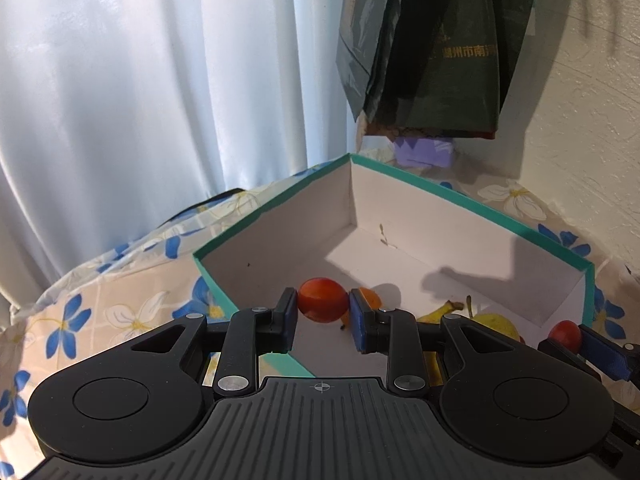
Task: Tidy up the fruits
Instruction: 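Carry both cherry tomatoes over the teal box and lower them inside, then open both grippers to release the tomatoes into the box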
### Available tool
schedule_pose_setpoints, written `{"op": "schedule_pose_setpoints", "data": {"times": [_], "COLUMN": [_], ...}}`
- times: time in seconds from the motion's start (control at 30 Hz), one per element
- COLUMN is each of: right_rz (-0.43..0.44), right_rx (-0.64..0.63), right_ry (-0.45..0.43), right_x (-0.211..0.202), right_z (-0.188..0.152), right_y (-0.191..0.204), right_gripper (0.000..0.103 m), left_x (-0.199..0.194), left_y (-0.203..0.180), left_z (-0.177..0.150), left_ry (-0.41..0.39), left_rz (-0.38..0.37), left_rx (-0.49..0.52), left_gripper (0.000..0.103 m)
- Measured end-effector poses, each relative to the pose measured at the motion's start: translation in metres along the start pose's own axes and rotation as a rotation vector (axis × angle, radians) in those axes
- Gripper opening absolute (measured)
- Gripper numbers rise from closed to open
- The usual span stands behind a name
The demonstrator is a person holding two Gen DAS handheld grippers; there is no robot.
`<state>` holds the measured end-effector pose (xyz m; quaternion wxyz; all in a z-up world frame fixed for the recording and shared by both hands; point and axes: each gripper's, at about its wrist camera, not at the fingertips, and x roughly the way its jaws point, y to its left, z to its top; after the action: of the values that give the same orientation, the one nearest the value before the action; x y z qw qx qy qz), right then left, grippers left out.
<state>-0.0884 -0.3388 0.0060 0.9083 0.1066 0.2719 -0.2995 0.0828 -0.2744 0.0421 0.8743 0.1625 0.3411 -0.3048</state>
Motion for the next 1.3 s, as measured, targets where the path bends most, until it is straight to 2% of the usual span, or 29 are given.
{"op": "schedule_pose_setpoints", "data": {"times": [0.4,0.43,0.47,0.5,0.53,0.57,0.63,0.73,0.87,1.13,1.3], "right_rz": [0.011,0.01,0.012,0.015,0.016,0.011,0.002,0.009,0.0,-0.007,-0.008], "right_rx": [-0.033,-0.037,-0.038,-0.036,-0.037,-0.042,-0.047,-0.027,-0.018,-0.004,-0.002], "right_ry": [0.01,0.008,0.007,0.0,-0.01,-0.018,-0.032,-0.025,-0.035,-0.053,-0.06], "right_x": [0.009,0.009,0.008,0.006,0.004,0.003,-0.001,-0.003,-0.01,-0.023,-0.038], "right_z": [-0.005,-0.005,-0.004,-0.004,-0.004,-0.003,-0.003,-0.002,-0.001,-0.001,-0.002], "right_y": [-0.001,-0.001,0.0,0.0,0.0,0.001,0.002,-0.001,-0.003,-0.005,-0.004], "right_gripper": [0.025,0.027,0.033,0.037,0.046,0.053,0.054,0.055,0.058,0.061,0.066], "left_x": [0.024,0.025,0.026,0.025,0.025,0.025,0.022,0.019,0.015,0.001,-0.028], "left_y": [-0.006,-0.007,-0.007,-0.007,-0.008,-0.008,-0.009,-0.009,-0.008,-0.005,0.011], "left_z": [-0.002,-0.002,-0.002,-0.002,-0.002,-0.002,-0.002,-0.001,0.0,0.001,-0.001], "left_ry": [0.049,0.053,0.057,0.054,0.051,0.044,0.032,0.032,0.02,-0.002,-0.04], "left_rz": [0.003,0.003,0.002,0.0,0.002,0.006,0.005,-0.006,-0.01,0.001,0.014], "left_rx": [-0.002,-0.001,0.0,0.0,0.001,-0.001,0.002,-0.008,-0.011,-0.013,-0.019], "left_gripper": [0.031,0.032,0.033,0.035,0.048,0.055,0.058,0.07,0.079,0.079,0.079]}}
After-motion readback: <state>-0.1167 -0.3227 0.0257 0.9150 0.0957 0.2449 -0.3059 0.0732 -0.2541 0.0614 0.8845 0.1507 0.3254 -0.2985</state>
